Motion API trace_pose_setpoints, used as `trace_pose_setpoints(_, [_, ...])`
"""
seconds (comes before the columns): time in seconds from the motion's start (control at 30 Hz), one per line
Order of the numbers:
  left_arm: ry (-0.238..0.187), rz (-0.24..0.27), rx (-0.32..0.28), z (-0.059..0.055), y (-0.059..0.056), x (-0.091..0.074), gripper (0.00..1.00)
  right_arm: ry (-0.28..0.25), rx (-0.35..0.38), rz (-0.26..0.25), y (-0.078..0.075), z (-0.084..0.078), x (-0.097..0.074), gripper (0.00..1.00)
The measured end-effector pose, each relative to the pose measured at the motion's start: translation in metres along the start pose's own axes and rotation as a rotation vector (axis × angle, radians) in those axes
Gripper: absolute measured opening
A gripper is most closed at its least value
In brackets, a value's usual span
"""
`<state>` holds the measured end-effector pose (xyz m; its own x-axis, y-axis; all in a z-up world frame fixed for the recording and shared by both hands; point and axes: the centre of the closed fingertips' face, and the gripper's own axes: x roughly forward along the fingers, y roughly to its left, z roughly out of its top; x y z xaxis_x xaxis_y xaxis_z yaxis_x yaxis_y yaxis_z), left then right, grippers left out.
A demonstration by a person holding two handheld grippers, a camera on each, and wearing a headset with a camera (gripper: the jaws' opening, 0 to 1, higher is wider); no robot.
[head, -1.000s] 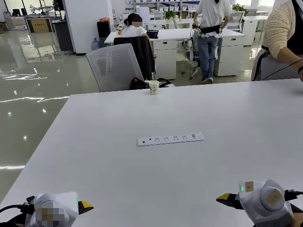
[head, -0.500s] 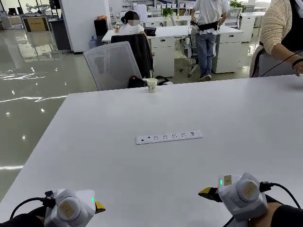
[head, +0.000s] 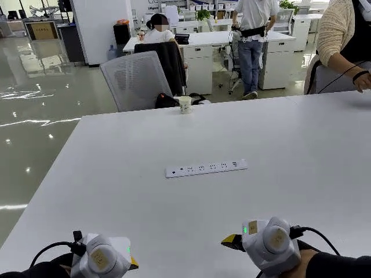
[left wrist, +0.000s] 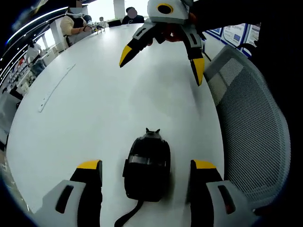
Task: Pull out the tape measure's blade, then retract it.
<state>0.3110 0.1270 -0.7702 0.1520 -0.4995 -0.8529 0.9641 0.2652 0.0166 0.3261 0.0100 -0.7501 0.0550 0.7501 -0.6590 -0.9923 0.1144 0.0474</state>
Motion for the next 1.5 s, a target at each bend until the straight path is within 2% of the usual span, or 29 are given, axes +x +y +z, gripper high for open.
trace_pose_setpoints(0.1, [0.019,0.008,0.014,-0.002,0.002,0.002,0.69,0.012,-0.015,0.023,0.004,0.002,0.006,0.99])
trace_pose_setpoints(0.2, [0.032,-0.004,0.010,-0.002,0.001,0.004,0.65,0.001,-0.013,0.015,0.004,0.008,0.012,0.99])
trace_pose_setpoints(0.37, [0.061,-0.016,0.045,-0.004,-0.001,0.006,0.61,0.010,-0.029,0.031,0.008,0.012,0.023,0.99])
trace_pose_setpoints(0.4, [0.064,-0.018,0.052,-0.004,-0.001,0.007,0.59,0.018,-0.035,0.035,0.009,0.011,0.025,0.97])
trace_pose_setpoints(0.47, [0.078,-0.017,0.059,-0.005,-0.001,0.008,0.55,0.026,-0.050,0.042,0.010,0.011,0.028,0.85])
trace_pose_setpoints(0.57, [0.083,-0.024,0.066,-0.004,-0.003,0.010,0.52,0.023,-0.037,0.039,0.010,0.013,0.033,0.86])
trace_pose_setpoints(0.67, [0.096,-0.036,0.075,-0.005,-0.006,0.011,0.43,0.022,-0.041,0.044,0.012,0.016,0.034,0.81])
trace_pose_setpoints(0.83, [0.108,0.007,0.087,-0.005,0.002,0.010,0.34,0.023,-0.052,0.044,0.011,0.018,0.037,0.77])
trace_pose_setpoints(0.93, [0.114,0.000,0.117,-0.006,0.001,0.012,0.33,0.027,-0.067,0.048,0.010,0.018,0.039,0.73])
trace_pose_setpoints(1.23, [0.101,0.018,0.096,-0.007,0.001,0.012,0.32,0.056,-0.104,0.088,0.016,0.016,0.058,0.61])
trace_pose_setpoints(1.37, [0.095,0.023,0.080,-0.007,0.001,0.011,0.32,0.067,-0.108,0.097,0.018,0.015,0.068,0.53])
trace_pose_setpoints(1.5, [0.073,0.027,0.066,-0.007,0.001,0.011,0.32,0.087,-0.145,0.115,0.020,0.016,0.078,0.44])
